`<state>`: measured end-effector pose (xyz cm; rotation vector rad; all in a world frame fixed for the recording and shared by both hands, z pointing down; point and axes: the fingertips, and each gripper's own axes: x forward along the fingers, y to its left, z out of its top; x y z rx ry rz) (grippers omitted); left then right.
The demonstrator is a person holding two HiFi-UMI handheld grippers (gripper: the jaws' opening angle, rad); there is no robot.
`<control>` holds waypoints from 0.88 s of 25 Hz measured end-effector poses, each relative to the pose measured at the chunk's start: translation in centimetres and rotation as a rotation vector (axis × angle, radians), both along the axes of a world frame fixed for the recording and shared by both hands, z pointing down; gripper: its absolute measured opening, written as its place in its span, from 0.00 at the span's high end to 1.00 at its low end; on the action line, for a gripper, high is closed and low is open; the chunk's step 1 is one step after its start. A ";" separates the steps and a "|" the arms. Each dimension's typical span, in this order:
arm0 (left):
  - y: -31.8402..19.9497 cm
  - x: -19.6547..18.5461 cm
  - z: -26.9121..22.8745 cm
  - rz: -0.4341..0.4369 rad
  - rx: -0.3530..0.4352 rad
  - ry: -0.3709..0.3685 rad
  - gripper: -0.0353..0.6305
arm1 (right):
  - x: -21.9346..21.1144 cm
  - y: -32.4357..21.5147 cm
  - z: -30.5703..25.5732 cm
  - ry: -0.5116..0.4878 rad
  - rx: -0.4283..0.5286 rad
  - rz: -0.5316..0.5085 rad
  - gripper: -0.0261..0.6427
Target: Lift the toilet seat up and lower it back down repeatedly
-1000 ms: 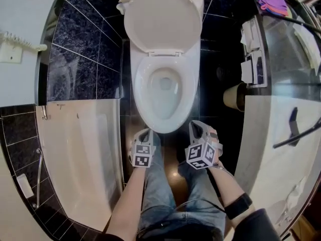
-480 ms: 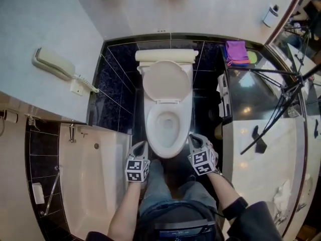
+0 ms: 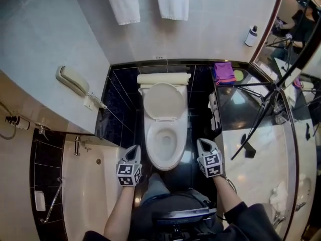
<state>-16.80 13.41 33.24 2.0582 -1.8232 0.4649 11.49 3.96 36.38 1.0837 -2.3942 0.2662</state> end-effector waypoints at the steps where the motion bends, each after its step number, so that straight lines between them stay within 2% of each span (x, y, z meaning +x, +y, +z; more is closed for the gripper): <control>1: 0.2 -0.1 -0.3 -0.002 0.008 0.002 0.95 | 0.4 0.1 0.0 0.000 0.001 0.008 0.93; 14: 1.8 0.3 -0.6 -0.014 0.030 0.003 0.95 | 1.2 1.8 0.3 0.002 -0.028 0.020 0.92; 22: 0.5 0.8 0.3 0.031 0.027 -0.044 0.95 | 1.4 1.2 3.4 0.015 -0.065 0.049 0.92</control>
